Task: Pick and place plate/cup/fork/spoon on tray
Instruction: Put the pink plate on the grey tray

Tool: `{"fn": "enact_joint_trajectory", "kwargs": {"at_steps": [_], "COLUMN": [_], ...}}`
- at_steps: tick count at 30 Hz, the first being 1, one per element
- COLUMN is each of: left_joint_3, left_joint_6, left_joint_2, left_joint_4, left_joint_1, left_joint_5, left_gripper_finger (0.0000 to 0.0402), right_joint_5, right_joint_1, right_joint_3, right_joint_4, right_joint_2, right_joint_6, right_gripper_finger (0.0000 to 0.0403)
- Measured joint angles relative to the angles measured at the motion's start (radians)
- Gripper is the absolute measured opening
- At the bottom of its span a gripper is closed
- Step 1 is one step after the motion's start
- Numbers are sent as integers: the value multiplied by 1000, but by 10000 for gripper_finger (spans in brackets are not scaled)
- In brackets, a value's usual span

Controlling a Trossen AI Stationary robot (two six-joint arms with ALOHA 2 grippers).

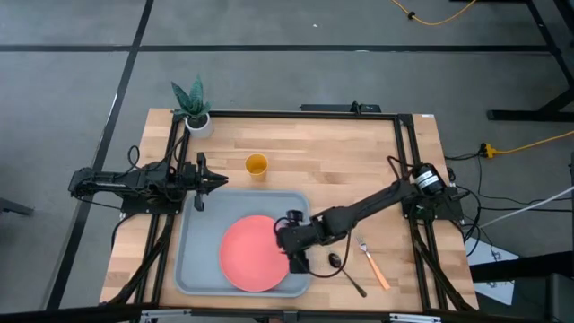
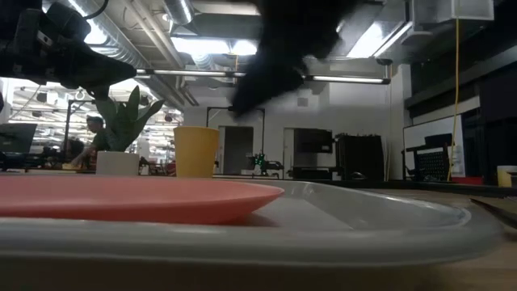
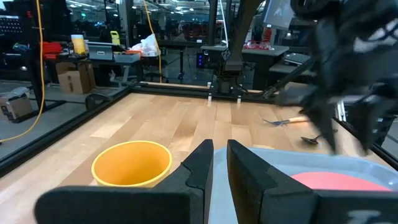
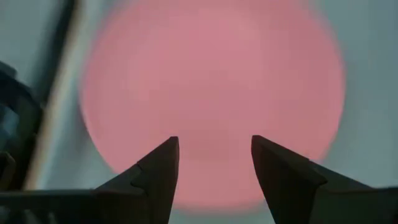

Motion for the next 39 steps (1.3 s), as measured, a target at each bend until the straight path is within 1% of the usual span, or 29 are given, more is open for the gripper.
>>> {"fn": "enact_joint_trajectory", "kwargs": {"at_steps": [2, 5, 7, 9, 10, 12, 14, 16, 18, 20, 22, 27, 30, 33, 39], "left_joint_3": [0, 0, 0, 0, 0, 0, 0, 0, 0, 0, 0, 0, 0, 0, 0], "left_joint_6": [0, 0, 0, 0, 0, 0, 0, 0, 0, 0, 0, 0, 0, 0, 0], "left_joint_2": [0, 0, 0, 0, 0, 0, 0, 0, 0, 0, 0, 0, 0, 0, 0], "left_joint_4": [0, 0, 0, 1, 4, 0, 4, 0, 4, 0, 0, 0, 0, 0, 0], "left_joint_1": [0, 0, 0, 0, 0, 0, 0, 0, 0, 0, 0, 0, 0, 0, 0], "left_joint_5": [0, 0, 0, 0, 0, 0, 0, 0, 0, 0, 0, 0, 0, 0, 0], "left_gripper_finger": [41, 41, 41, 41, 41, 41, 41, 41, 41, 41, 41, 41, 41, 41, 41], "right_joint_5": [25, 72, 95, 110, 111, 114, 112, 111, 115, 112, 111, 107, 79, 16, -9], "right_joint_1": [0, 1, 1, -3, -4, -5, -5, -1, 10, 26, 43, 71, 75, 74, 72], "right_joint_3": [58, 166, 254, 346, 387, 457, 493, 498, 484, 454, 420, 359, 337, 303, 258], "right_joint_4": [60, 82, 39, -42, -118, -289, -477, -624, -695, -736, -699, -688, -655, -604, -531], "right_joint_2": [11, 58, 106, 158, 176, 212, 229, 230, 227, 226, 226, 227, 226, 226, 226], "right_joint_6": [-108, -240, -297, -319, -313, -233, -107, 16, 106, 144, 145, 153, 172, 170, 171], "right_gripper_finger": [205, 205, 205, 205, 205, 205, 205, 205, 205, 205, 205, 205, 205, 205, 205]}}
